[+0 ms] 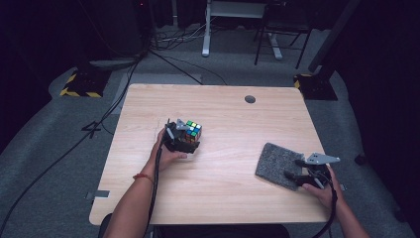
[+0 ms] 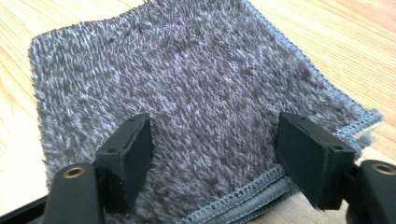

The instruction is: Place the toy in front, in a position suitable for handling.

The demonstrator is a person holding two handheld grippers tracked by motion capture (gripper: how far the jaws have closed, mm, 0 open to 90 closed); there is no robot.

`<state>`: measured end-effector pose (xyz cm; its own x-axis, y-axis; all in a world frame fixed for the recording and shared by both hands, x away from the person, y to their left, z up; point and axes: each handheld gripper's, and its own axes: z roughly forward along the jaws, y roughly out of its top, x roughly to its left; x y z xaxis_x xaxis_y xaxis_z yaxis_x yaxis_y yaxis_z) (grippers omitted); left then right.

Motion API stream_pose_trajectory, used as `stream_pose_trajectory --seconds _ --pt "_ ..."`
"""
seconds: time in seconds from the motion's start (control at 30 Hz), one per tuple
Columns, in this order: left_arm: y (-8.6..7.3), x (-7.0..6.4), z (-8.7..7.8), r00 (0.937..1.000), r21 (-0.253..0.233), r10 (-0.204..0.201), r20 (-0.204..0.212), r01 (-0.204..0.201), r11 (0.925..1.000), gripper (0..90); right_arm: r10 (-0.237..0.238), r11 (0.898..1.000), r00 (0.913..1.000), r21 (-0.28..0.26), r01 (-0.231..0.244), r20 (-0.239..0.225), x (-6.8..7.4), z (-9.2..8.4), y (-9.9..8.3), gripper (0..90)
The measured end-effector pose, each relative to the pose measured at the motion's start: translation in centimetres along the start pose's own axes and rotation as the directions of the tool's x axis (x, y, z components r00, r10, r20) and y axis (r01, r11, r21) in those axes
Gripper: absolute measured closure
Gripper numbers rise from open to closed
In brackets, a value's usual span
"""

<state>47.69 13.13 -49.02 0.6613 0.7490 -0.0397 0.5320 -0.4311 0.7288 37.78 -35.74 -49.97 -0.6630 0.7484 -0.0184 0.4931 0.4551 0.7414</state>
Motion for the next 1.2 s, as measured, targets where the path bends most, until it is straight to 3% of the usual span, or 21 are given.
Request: stream_pose_trajectory --seconds 0.17,0.33,0.43,0.47,0.6,0.7,0.73,0.77,0.8,0.87,1.0,1.2 --pt "0.7 -0.2 0.4 0.9998 -0.011 0.006 -0.02 -0.007 0.9999 15.3 0.001 1.0 1.0 -0.002 -0.001 -0.003 0.0 0.0 0.0 27.4" --pt "1.3 -0.4 1.1 0.9987 -0.015 0.017 -0.047 -0.018 0.9997 22.3 0.001 1.0 1.0 -0.003 -0.001 -0.002 0.0 0.0 0.0 27.4" --pt "1.4 -0.5 1.1 0.998 -0.015 0.049 -0.041 -0.049 0.9987 31.5 -0.002 1.0 1.0 0.0 0.002 0.003 0.0 0.0 0.0 27.5" --pt "1.4 -0.7 1.0 0.9974 -0.011 0.071 -0.007 -0.071 0.9974 32.1 -0.005 1.0 1.0 0.002 0.005 0.003 0.1 0.0 0.0 27.6" --pt "1.2 -1.3 0.8 0.9928 -0.008 0.11 0.047 -0.11 0.9939 32.8 -0.027 1.0 0.9995 0.014 0.027 0.016 0.3 -0.1 0.3 27.5" --pt "1.0 -2.7 0.6 0.9836 -0.005 0.151 0.098 -0.152 0.9884 32.8 -0.048 0.999 0.9984 0.026 0.047 0.031 0.7 -0.3 0.6 27.4" --pt "1.0 -3.2 0.5 0.978 -0.003 0.173 0.117 -0.173 0.9848 32.8 -0.048 0.999 0.9984 0.024 0.047 0.031 0.7 -0.4 0.7 26.7" --pt "1.0 -3.2 0.5 0.978 -0.003 0.173 0.117 -0.173 0.9848 32.8 -0.04 0.999 0.9989 0.018 0.039 0.025 0.8 -0.5 0.9 26.2" --pt "0.8 -4.6 0.3 0.9635 0.0 0.213 0.162 -0.216 0.9765 32.8 -0.029 1.0 0.9994 0.006 0.028 0.017 0.8 -0.7 1.0 26.2" --pt "0.7 -5.6 0.1 0.9506 -0.004 0.242 0.194 -0.246 0.9691 32.8 -0.019 1.0 0.9998 -0.022 0.019 0.004 1.0 -1.1 1.4 26.1" --pt "0.5 -7.7 -0.2 0.9132 0.004 0.309 0.266 -0.321 0.9469 32.9 -0.057 0.998 0.9983 -0.041 0.057 -0.009 2.0 -1.1 2.2 25.9" --pt "-0.3 -9.9 -1.1 0.8628 -0.008 0.374 0.34 -0.395 0.9185 33.0 -0.093 0.996 0.995 -0.008 0.092 -0.038 3.2 0.4 3.6 25.0"
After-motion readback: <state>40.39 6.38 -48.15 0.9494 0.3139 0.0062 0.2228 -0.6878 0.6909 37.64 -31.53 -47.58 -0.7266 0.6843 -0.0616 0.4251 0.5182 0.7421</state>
